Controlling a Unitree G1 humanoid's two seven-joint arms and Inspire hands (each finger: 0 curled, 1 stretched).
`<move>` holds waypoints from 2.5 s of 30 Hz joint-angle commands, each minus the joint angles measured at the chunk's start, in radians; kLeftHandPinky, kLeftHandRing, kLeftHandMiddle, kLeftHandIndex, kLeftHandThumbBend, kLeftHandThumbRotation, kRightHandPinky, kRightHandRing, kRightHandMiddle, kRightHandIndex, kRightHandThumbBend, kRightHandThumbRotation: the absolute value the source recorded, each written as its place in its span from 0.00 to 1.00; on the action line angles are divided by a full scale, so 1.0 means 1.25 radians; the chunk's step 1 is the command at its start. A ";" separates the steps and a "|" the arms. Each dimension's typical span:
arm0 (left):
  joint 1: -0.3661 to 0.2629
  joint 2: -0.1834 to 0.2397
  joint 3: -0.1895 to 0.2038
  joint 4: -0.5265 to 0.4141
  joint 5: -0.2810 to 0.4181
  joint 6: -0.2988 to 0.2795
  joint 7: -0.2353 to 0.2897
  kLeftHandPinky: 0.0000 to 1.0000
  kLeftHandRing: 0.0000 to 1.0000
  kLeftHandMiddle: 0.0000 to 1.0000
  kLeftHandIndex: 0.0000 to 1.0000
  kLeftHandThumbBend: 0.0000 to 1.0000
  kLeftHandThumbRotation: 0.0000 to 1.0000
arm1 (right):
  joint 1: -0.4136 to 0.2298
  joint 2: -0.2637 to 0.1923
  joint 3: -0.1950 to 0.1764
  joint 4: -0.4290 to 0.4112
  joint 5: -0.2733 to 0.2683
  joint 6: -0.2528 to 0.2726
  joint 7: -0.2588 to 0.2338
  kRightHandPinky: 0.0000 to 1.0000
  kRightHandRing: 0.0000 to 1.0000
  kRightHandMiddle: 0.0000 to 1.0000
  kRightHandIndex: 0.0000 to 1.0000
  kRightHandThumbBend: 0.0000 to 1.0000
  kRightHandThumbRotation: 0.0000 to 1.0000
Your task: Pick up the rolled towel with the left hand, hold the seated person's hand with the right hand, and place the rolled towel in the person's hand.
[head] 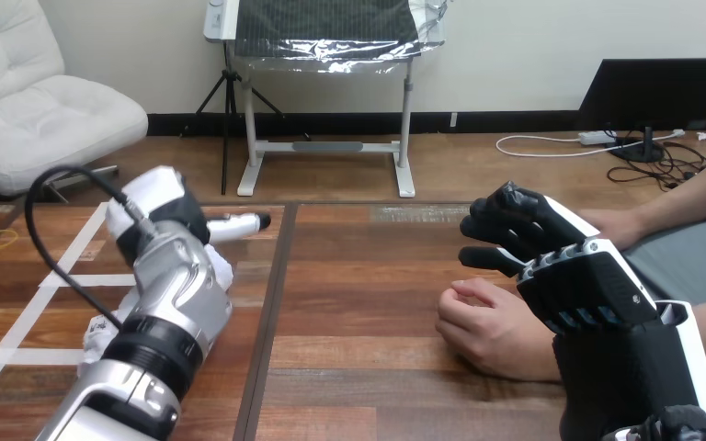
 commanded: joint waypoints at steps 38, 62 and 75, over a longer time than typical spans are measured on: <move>-0.034 -0.008 -0.039 0.136 0.008 -0.050 0.051 1.00 1.00 1.00 0.99 0.91 0.63 | -0.030 -0.007 -0.006 -0.030 0.030 -0.012 0.009 0.73 0.80 0.81 0.81 0.94 1.00; -0.067 -0.015 -0.069 0.224 0.017 -0.065 0.052 1.00 1.00 1.00 1.00 0.89 0.60 | -0.039 -0.012 -0.009 -0.024 0.055 -0.026 0.033 0.72 0.80 0.81 0.81 0.91 1.00; -0.083 -0.014 -0.075 0.260 0.012 -0.081 0.034 1.00 1.00 1.00 1.00 0.87 0.60 | -0.045 -0.021 -0.012 -0.017 0.076 -0.033 0.055 0.73 0.81 0.82 0.82 0.91 1.00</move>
